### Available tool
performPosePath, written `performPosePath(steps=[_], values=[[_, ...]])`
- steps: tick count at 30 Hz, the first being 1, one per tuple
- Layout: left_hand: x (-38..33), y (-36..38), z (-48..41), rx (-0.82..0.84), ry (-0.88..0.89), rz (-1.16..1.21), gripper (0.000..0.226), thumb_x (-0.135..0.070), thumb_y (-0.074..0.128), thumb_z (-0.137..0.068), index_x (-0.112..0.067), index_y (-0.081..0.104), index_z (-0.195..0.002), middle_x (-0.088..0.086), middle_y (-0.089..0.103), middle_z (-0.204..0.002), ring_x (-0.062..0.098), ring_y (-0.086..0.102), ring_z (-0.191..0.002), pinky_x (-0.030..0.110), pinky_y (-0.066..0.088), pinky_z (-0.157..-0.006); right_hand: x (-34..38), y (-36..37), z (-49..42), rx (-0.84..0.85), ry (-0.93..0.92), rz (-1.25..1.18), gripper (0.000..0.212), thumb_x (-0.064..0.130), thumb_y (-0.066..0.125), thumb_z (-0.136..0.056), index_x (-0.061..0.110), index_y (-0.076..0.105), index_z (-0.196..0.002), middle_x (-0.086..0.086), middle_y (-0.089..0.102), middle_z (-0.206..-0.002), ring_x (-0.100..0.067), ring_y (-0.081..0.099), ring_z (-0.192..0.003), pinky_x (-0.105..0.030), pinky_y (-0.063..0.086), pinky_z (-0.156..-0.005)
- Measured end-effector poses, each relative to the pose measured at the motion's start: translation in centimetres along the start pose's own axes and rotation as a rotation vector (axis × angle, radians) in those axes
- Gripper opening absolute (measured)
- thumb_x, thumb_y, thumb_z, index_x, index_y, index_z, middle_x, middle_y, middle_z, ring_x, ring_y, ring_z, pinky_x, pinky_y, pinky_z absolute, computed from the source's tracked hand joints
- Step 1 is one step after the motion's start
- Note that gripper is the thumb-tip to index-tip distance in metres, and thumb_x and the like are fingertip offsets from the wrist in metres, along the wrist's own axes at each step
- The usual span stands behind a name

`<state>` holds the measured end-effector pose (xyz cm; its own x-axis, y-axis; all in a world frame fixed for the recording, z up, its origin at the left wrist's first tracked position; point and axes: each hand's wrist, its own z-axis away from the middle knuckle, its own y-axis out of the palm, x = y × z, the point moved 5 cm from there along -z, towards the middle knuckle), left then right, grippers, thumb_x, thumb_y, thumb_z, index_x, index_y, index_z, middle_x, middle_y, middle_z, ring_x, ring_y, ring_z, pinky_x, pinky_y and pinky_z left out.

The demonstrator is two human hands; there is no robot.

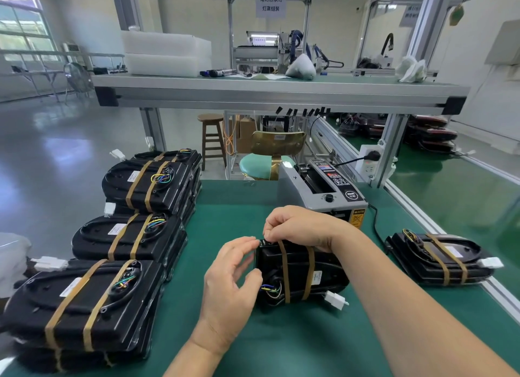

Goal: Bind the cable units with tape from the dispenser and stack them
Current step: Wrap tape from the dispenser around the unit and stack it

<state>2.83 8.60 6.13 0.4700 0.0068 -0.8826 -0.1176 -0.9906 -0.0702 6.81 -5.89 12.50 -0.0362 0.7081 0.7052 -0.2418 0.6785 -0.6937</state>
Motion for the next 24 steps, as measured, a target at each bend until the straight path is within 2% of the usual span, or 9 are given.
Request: performPosePath(steps=[6, 9, 12, 16, 18, 21, 22, 24], values=[[0.2, -0.1, 0.0, 0.01, 0.007, 0.005, 0.045, -0.002, 0.051, -0.074, -0.022, 0.064, -0.112, -0.001, 0.062, -0.12, 0.015, 0.057, -0.121, 0.028, 0.048, -0.102, 0.2, 0.3, -0.1, 0.008, -0.007, 0.055, 0.009, 0.015, 0.061, -0.089, 0.008, 0.067, -0.086, -0.004, 0.061, -0.092, -0.014, 0.053, -0.083, -0.032, 0.045, -0.08], [0.2, -0.2, 0.1, 0.026, 0.024, -0.014, 0.052, 0.0, 0.051, -0.075, -0.024, 0.062, -0.119, -0.005, 0.062, -0.121, 0.019, 0.056, -0.124, 0.029, 0.047, -0.102, 0.1, 0.3, -0.2, 0.006, 0.0, 0.095, 0.012, 0.019, 0.06, -0.089, 0.009, 0.066, -0.086, -0.003, 0.06, -0.09, -0.013, 0.051, -0.08, -0.03, 0.043, -0.075], [0.0, -0.2, 0.2, 0.039, 0.085, -0.114, 0.055, 0.0, 0.051, -0.074, -0.024, 0.064, -0.122, -0.005, 0.062, -0.121, 0.022, 0.056, -0.122, 0.033, 0.047, -0.102, 0.1, 0.4, -0.2, 0.007, 0.001, 0.098, 0.01, 0.02, 0.059, -0.089, 0.014, 0.064, -0.081, -0.001, 0.058, -0.086, -0.011, 0.048, -0.074, -0.027, 0.041, -0.069], [-0.2, -0.2, 0.1, 0.042, 0.122, -0.273, 0.054, -0.002, 0.051, -0.073, -0.013, 0.067, -0.123, -0.004, 0.06, -0.12, 0.019, 0.057, -0.119, 0.04, 0.047, -0.104, 0.1, 0.4, 0.0, 0.014, 0.0, 0.081, 0.01, 0.018, 0.058, -0.088, 0.014, 0.063, -0.08, 0.001, 0.056, -0.083, -0.01, 0.047, -0.071, -0.025, 0.039, -0.065], [-0.5, -0.1, 0.1, 0.043, 0.139, -0.34, 0.053, -0.003, 0.052, -0.073, -0.012, 0.067, -0.123, -0.006, 0.06, -0.12, 0.013, 0.056, -0.119, 0.033, 0.046, -0.104, 0.1, 0.4, 0.0, 0.012, 0.0, 0.085, 0.01, 0.019, 0.058, -0.088, 0.016, 0.063, -0.079, 0.003, 0.056, -0.081, -0.01, 0.048, -0.071, -0.025, 0.039, -0.065], [-1.1, -0.1, 0.3, 0.027, 0.171, -0.424, 0.053, -0.004, 0.052, -0.073, -0.011, 0.068, -0.122, -0.007, 0.06, -0.119, -0.002, 0.052, -0.116, 0.013, 0.038, -0.103, 0.1, 0.4, 0.0, 0.009, 0.001, 0.096, 0.012, 0.019, 0.058, -0.088, 0.017, 0.062, -0.077, 0.003, 0.057, -0.081, -0.01, 0.048, -0.071, -0.025, 0.04, -0.066], [-1.2, -0.1, 0.3, 0.033, 0.176, -0.443, 0.053, -0.003, 0.052, -0.073, -0.01, 0.068, -0.122, -0.006, 0.06, -0.119, -0.003, 0.052, -0.115, 0.009, 0.036, -0.102, 0.1, 0.4, 0.0, 0.01, 0.001, 0.102, 0.013, 0.019, 0.058, -0.089, 0.018, 0.061, -0.076, 0.004, 0.057, -0.08, -0.01, 0.048, -0.071, -0.025, 0.04, -0.066], [-1.2, -0.1, 0.3, 0.056, 0.18, -0.481, 0.053, -0.002, 0.05, -0.074, -0.01, 0.068, -0.123, -0.005, 0.06, -0.121, 0.0, 0.054, -0.114, 0.012, 0.039, -0.101, 0.1, 0.4, -0.1, 0.013, -0.002, 0.11, 0.014, 0.019, 0.058, -0.089, 0.018, 0.06, -0.075, 0.005, 0.056, -0.078, -0.01, 0.048, -0.07, -0.026, 0.039, -0.066]])
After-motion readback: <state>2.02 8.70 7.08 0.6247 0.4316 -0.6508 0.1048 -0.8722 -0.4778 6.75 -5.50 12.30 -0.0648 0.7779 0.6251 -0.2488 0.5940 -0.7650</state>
